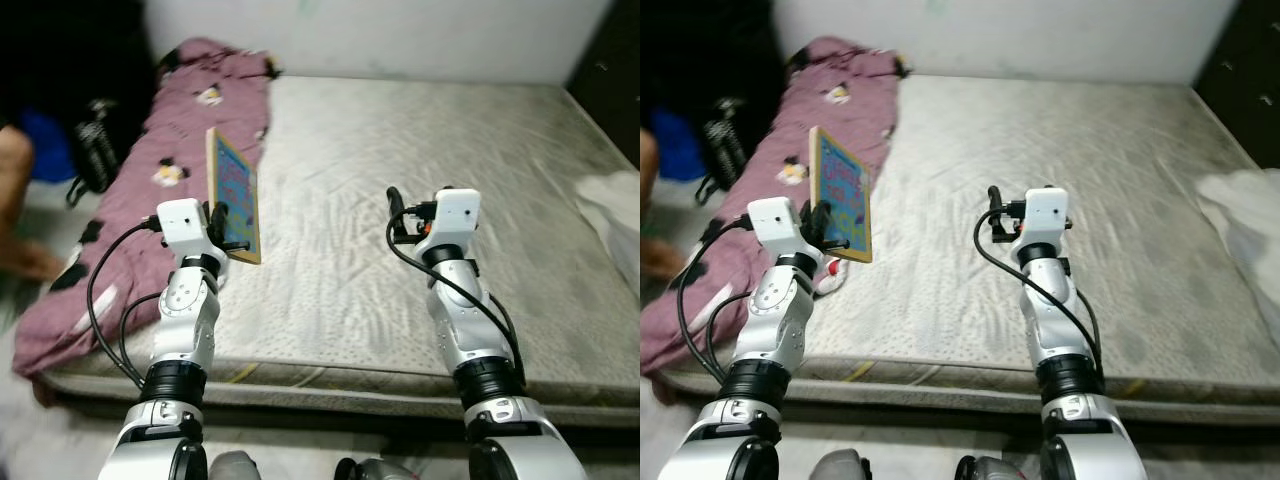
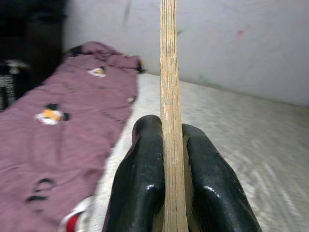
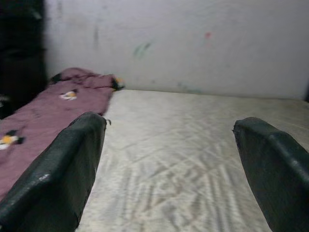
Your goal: Clean up the room
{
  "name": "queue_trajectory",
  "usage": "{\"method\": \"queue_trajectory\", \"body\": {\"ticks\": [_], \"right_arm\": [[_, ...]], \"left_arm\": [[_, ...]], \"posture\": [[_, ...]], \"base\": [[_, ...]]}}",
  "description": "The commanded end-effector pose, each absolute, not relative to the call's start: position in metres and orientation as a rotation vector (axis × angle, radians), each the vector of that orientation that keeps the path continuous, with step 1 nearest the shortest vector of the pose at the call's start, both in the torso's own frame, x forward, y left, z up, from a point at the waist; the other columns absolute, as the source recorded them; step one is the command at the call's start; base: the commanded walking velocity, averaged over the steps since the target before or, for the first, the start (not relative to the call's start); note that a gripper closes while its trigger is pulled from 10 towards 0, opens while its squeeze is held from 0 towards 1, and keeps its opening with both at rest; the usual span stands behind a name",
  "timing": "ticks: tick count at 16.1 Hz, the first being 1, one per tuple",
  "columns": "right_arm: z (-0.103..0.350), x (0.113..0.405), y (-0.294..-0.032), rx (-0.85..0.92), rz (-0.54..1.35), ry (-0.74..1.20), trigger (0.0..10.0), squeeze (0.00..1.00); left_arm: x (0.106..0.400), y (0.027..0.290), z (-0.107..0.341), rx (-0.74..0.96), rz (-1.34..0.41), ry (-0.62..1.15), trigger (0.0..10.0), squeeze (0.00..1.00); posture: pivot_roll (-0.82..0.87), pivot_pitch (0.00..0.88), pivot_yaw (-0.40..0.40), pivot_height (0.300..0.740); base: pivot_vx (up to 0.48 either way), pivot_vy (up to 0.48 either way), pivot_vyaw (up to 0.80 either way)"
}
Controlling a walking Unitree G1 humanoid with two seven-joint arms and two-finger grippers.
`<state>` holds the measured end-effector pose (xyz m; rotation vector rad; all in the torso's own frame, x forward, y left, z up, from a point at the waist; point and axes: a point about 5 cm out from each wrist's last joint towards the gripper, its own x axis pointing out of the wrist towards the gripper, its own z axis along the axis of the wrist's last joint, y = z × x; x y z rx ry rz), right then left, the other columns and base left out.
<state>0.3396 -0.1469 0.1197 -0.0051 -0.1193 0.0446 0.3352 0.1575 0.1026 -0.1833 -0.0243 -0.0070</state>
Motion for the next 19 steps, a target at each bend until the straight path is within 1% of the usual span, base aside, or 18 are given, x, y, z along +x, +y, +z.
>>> {"method": "queue_trajectory", "body": {"ticks": [1, 4, 15, 17, 19], "right_arm": [[0.1249, 0.3409, -0.1455, -0.010, 0.055, -0.135, 10.0, 0.00], [0.1241, 0.3406, -0.1438, -0.015, 0.062, -0.132, 10.0, 0.00], [0.1258, 0.3424, -0.1411, -0.041, 0.083, -0.136, 10.0, 0.00], [0.1260, 0.3428, -0.1420, -0.041, 0.081, -0.137, 10.0, 0.00], [0.1258, 0.3424, -0.1425, -0.042, 0.080, -0.136, 10.0, 0.00]], "left_arm": [[0.3399, 0.1542, 0.1137, -0.175, -0.019, -0.073, 10.0, 0.00], [0.3387, 0.1545, 0.1128, -0.177, -0.017, -0.073, 10.0, 0.00], [0.3400, 0.1528, 0.1135, -0.183, -0.013, -0.074, 10.0, 0.00], [0.3402, 0.1533, 0.1133, -0.184, -0.012, -0.073, 10.0, 0.00], [0.3407, 0.1528, 0.1136, -0.184, -0.012, -0.074, 10.0, 0.00]], "posture": [[0.00, 0.000, -0.009, 0.740], [0.00, 0.000, -0.012, 0.740], [0.00, 0.000, -0.013, 0.740], [-0.01, 0.000, -0.013, 0.740], [-0.01, 0.000, -0.016, 0.740]], "base": [[0.000, 0.000, 0.00], [0.000, 0.000, 0.00], [0.000, -0.287, 0.00], [0.000, -0.307, 0.45], [0.000, -0.311, 0.00]]}}
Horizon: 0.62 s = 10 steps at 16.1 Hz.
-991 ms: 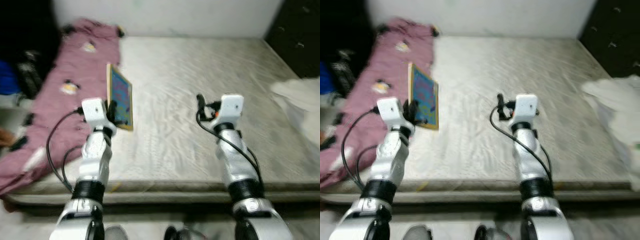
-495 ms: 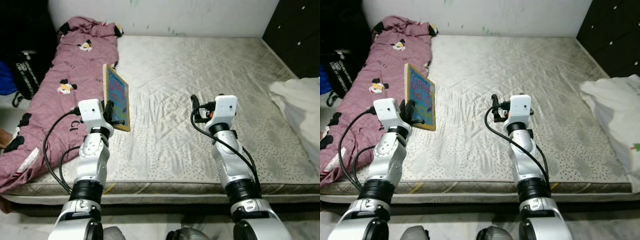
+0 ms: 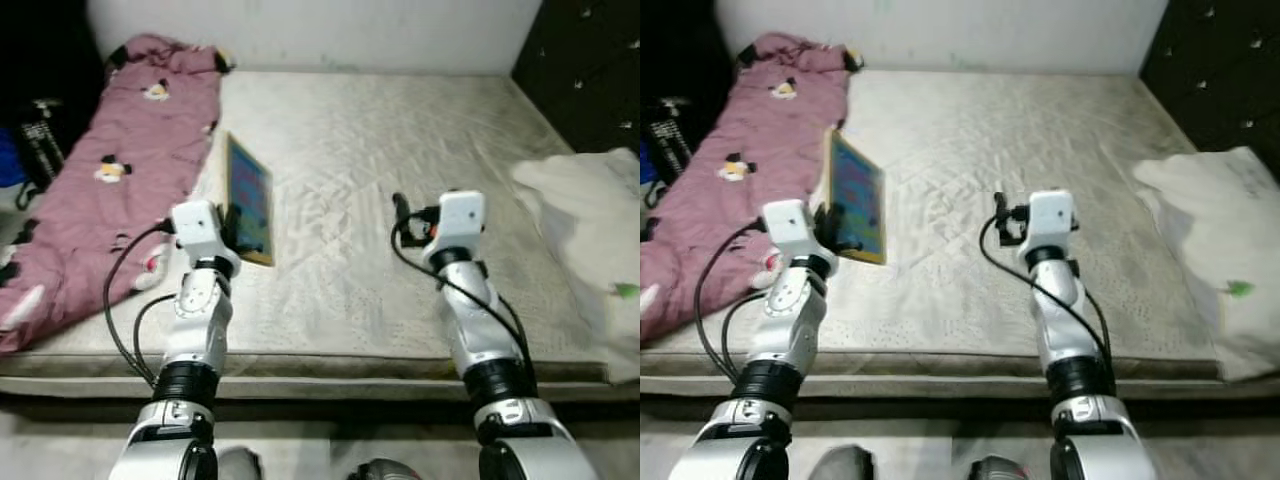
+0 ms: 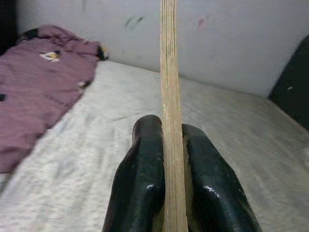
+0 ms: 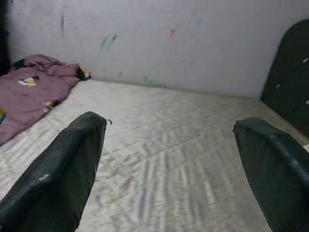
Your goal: Clean up the room
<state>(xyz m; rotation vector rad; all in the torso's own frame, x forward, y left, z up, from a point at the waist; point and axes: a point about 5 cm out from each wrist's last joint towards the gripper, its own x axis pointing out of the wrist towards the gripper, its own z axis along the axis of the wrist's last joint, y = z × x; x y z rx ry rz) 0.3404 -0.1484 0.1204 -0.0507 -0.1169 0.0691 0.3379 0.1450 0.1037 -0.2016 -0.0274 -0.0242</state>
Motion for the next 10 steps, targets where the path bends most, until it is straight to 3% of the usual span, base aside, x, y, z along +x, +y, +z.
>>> {"method": "queue_trajectory", "body": {"ticks": [1, 4, 10], "right_arm": [[0.126, 0.343, -0.142, -0.044, 0.087, -0.133, 10.0, 0.00], [0.126, 0.344, -0.140, -0.058, 0.105, -0.136, 10.0, 0.00], [0.122, 0.337, -0.135, -0.047, 0.127, -0.134, 10.0, 0.00]], "left_arm": [[0.341, 0.152, 0.114, -0.187, -0.011, -0.075, 10.0, 0.00], [0.341, 0.151, 0.113, -0.194, -0.002, -0.076, 10.0, 0.00], [0.330, 0.152, 0.108, -0.240, -0.043, -0.093, 10.0, 0.00]], "posture": [[-0.01, 0.000, -0.022, 0.740], [0.00, 0.000, -0.031, 0.740], [-0.01, 0.000, -0.024, 0.740]], "base": [[0.000, -0.311, 0.00], [0.000, -0.307, 0.44], [0.000, 0.000, 0.08]]}}
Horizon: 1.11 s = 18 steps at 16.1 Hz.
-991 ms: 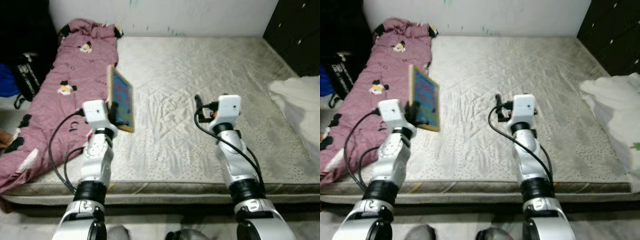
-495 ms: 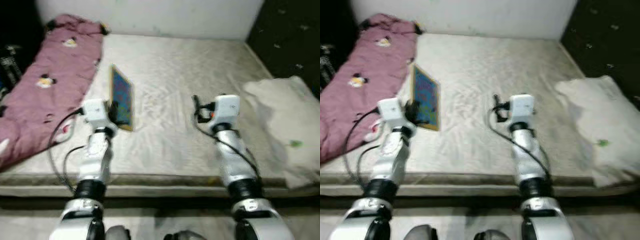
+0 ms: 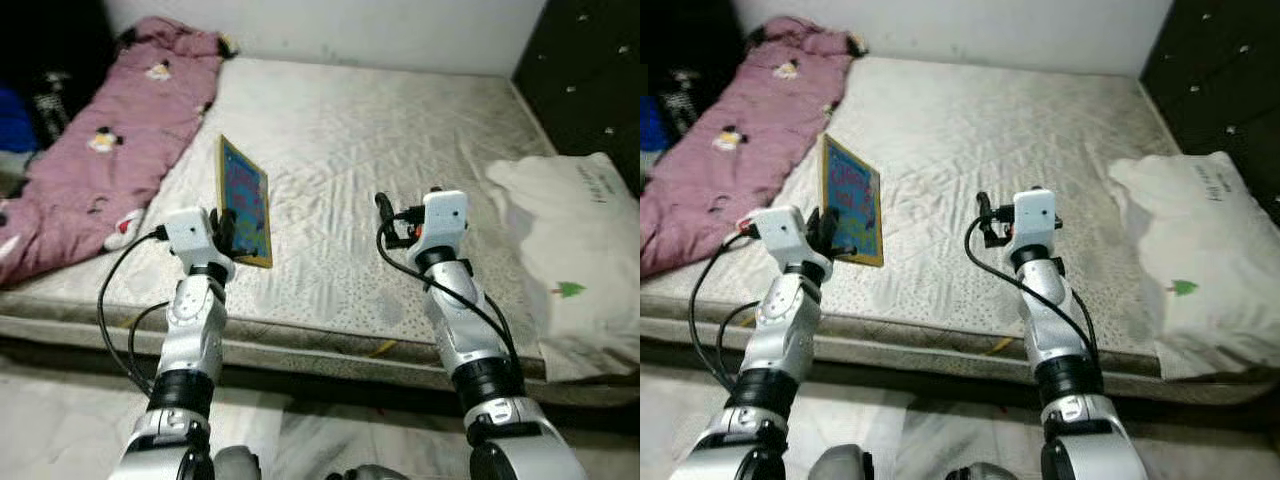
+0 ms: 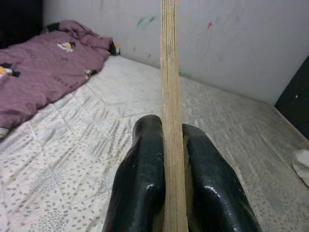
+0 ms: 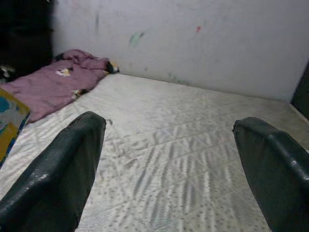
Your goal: Clean up the room
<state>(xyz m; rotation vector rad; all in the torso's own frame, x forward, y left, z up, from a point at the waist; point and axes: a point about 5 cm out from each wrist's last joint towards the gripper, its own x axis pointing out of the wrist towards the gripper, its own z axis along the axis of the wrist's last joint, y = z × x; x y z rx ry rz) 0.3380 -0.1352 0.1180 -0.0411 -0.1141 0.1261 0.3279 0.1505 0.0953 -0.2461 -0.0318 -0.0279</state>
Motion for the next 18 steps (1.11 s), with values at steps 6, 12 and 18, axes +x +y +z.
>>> {"method": "queue_trajectory", "body": {"ticks": [6, 12, 18], "right_arm": [[0.105, 0.325, -0.132, -0.047, 0.142, -0.098, 10.0, 0.00], [0.101, 0.318, -0.128, -0.045, 0.140, -0.097, 10.0, 0.00], [0.099, 0.314, -0.130, -0.047, 0.137, -0.088, 10.0, 0.00]], "left_arm": [[0.323, 0.145, 0.104, -0.252, -0.095, -0.078, 10.0, 0.00], [0.318, 0.139, 0.101, -0.247, -0.130, -0.054, 10.0, 0.00], [0.316, 0.141, 0.097, -0.229, -0.083, -0.020, 10.0, 0.00]], "posture": [[0.00, 0.000, -0.025, 0.740], [0.00, 0.007, -0.003, 0.740], [0.00, 0.012, -0.004, 0.740]], "base": [[0.271, 0.000, 0.00], [0.339, 0.000, 0.00], [0.051, 0.000, 0.00]]}}
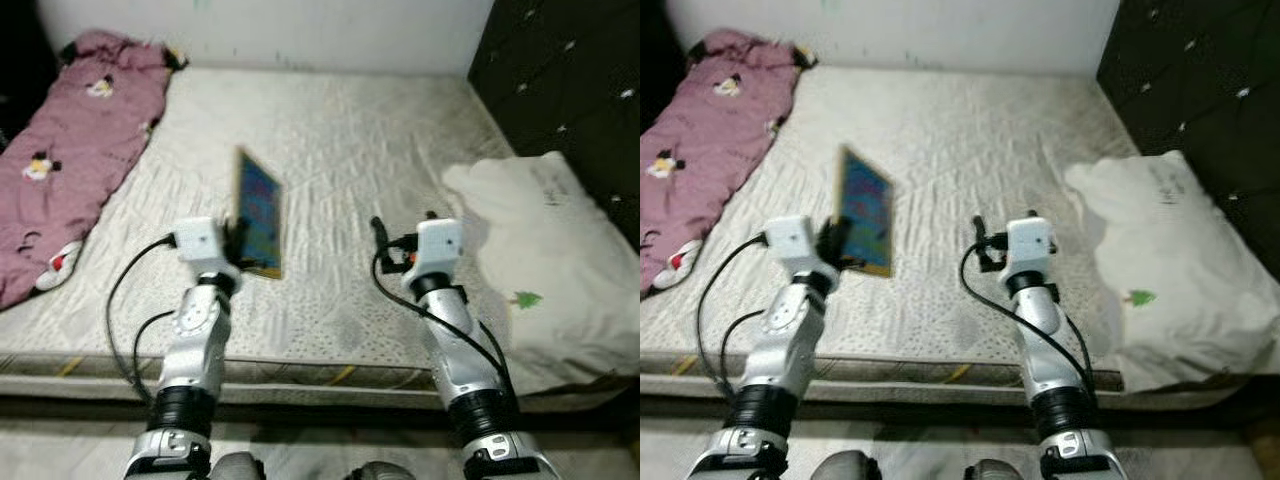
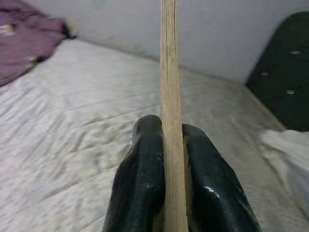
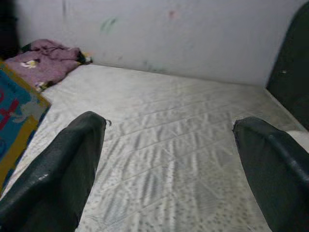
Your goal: Clean up the room
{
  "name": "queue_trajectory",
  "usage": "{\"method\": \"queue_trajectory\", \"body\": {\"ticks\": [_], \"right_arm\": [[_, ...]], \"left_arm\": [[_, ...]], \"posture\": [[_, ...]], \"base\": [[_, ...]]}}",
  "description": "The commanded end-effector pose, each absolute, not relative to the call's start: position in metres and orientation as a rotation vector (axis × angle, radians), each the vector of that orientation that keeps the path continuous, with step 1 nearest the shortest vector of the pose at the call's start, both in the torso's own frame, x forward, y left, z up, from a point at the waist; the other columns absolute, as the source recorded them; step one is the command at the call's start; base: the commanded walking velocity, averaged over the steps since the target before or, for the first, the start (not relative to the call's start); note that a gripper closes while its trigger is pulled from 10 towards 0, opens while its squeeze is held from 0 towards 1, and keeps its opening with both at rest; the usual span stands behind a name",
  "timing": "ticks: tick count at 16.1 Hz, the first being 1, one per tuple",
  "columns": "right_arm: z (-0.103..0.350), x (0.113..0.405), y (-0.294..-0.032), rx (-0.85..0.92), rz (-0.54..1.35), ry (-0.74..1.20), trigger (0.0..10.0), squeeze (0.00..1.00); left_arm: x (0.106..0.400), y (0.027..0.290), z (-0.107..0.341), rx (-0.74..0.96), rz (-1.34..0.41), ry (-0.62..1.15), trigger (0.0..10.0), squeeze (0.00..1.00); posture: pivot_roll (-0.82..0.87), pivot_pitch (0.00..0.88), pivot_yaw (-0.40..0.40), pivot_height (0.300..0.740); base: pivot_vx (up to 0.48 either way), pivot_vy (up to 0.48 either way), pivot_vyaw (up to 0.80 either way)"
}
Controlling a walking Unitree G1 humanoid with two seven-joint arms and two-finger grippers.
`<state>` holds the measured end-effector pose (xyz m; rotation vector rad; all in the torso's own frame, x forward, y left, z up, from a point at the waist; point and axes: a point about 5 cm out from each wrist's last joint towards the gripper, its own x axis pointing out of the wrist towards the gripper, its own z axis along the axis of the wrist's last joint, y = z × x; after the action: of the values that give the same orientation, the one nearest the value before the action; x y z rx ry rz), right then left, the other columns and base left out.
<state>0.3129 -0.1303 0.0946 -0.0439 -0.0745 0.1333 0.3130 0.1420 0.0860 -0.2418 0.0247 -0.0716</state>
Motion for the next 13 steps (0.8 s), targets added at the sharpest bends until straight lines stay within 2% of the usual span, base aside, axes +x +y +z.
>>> {"method": "queue_trajectory", "body": {"ticks": [1, 3, 13], "right_arm": [[0.0986, 0.3143, -0.1307, -0.042, 0.134, -0.083, 10.0, 0.00], [0.0985, 0.3139, -0.1320, -0.040, 0.129, -0.077, 10.0, 0.00], [0.0987, 0.3143, -0.1336, -0.053, 0.127, -0.071, 10.0, 0.00]], "left_arm": [[0.3152, 0.1407, 0.0970, -0.229, -0.085, -0.018, 10.0, 0.00], [0.3137, 0.1388, 0.0975, -0.232, -0.099, -0.020, 10.0, 0.00], [0.3126, 0.1344, 0.0981, -0.241, -0.104, -0.009, 10.0, 0.00]], "posture": [[0.00, 0.013, -0.004, 0.740], [0.00, 0.017, -0.003, 0.740], [0.00, 0.032, -0.006, 0.740]], "base": [[0.000, 0.000, 0.00], [0.000, -0.144, -0.22], [0.000, -0.480, 0.00]]}}
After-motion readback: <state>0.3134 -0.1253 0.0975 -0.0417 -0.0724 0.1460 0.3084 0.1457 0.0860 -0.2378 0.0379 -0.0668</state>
